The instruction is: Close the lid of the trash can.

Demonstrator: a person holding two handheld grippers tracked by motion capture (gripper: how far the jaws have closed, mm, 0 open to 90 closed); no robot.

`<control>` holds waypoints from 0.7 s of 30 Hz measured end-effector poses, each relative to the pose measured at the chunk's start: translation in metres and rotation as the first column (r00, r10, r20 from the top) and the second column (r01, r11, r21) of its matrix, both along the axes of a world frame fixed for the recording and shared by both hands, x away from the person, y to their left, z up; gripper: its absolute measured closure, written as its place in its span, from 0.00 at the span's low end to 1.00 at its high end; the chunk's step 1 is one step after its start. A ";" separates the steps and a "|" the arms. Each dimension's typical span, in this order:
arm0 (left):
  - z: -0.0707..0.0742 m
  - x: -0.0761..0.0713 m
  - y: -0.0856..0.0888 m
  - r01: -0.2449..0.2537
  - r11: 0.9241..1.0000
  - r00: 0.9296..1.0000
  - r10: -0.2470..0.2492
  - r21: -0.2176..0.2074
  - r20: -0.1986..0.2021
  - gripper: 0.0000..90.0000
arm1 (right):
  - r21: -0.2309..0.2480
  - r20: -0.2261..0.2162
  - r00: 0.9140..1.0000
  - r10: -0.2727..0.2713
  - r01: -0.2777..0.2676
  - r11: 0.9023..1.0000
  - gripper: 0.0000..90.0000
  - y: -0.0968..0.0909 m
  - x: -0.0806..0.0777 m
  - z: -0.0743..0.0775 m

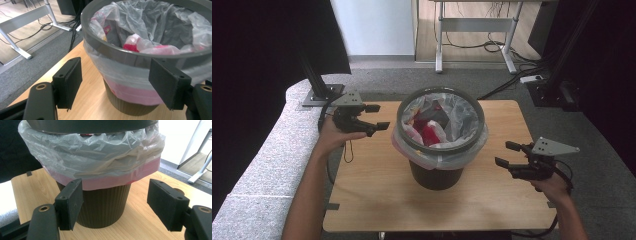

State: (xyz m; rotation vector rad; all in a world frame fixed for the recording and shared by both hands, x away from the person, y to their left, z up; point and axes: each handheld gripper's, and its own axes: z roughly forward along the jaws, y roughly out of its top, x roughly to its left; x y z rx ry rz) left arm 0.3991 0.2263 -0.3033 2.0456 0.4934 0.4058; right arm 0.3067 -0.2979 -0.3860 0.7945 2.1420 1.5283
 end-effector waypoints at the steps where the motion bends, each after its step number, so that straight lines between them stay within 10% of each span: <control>1: -0.001 -0.002 0.001 0.000 1.000 1.000 0.000 -0.001 0.002 0.30 | 0.002 -0.001 1.000 -0.001 0.001 1.000 0.32 0.000 0.000 -0.001; 21: -0.025 -0.028 0.027 -0.013 0.999 1.000 0.013 -0.029 -0.007 0.30 | -0.002 -0.004 1.000 -0.011 0.011 1.000 0.30 -0.002 -0.004 -0.008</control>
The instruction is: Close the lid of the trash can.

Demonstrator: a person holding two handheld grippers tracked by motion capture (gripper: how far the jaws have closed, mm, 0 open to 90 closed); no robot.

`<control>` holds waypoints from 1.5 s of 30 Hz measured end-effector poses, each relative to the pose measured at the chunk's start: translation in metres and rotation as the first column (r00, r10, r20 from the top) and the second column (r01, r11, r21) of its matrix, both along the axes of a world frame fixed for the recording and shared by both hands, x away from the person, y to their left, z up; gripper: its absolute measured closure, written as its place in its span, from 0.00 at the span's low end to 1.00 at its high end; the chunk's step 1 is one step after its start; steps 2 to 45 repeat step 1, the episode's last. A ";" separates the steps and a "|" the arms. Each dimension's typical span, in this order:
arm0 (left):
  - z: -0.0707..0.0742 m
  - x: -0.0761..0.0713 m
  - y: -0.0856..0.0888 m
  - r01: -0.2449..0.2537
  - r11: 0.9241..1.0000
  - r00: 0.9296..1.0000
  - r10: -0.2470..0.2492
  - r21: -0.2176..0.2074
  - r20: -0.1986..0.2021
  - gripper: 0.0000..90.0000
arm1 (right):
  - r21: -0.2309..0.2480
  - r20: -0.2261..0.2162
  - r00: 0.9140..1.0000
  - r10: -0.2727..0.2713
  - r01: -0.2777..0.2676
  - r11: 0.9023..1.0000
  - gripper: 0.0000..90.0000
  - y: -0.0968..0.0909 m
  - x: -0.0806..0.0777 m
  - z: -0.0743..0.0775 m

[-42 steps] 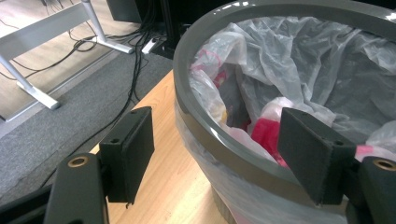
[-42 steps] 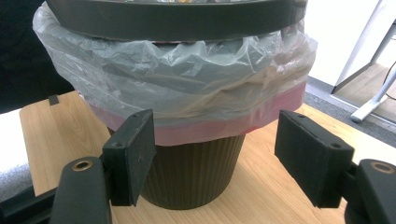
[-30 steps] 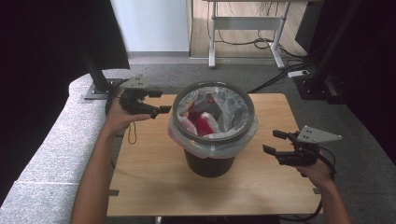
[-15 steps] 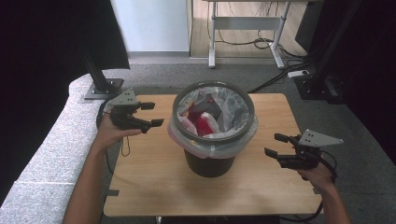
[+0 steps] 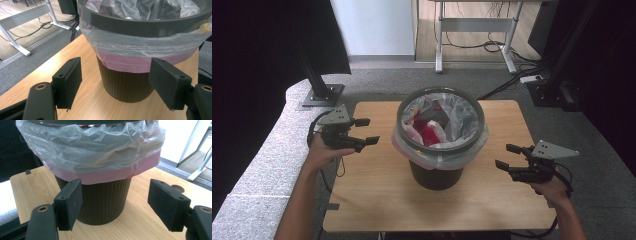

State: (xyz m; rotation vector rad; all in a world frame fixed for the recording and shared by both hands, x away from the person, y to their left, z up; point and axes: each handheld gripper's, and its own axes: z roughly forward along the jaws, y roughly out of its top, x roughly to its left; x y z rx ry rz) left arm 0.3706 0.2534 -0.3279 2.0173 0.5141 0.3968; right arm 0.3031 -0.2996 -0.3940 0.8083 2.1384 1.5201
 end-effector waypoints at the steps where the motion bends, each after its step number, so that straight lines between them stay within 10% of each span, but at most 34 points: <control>1: 0.000 0.000 0.000 0.001 1.000 1.000 -0.001 0.001 0.000 0.30 | 0.002 0.000 1.000 -0.002 0.002 1.000 0.30 0.000 0.000 0.000; 45: 0.000 0.000 0.000 0.001 1.000 1.000 -0.001 0.001 0.000 0.30 | 0.002 0.000 1.000 -0.002 0.002 1.000 0.30 0.000 0.000 0.000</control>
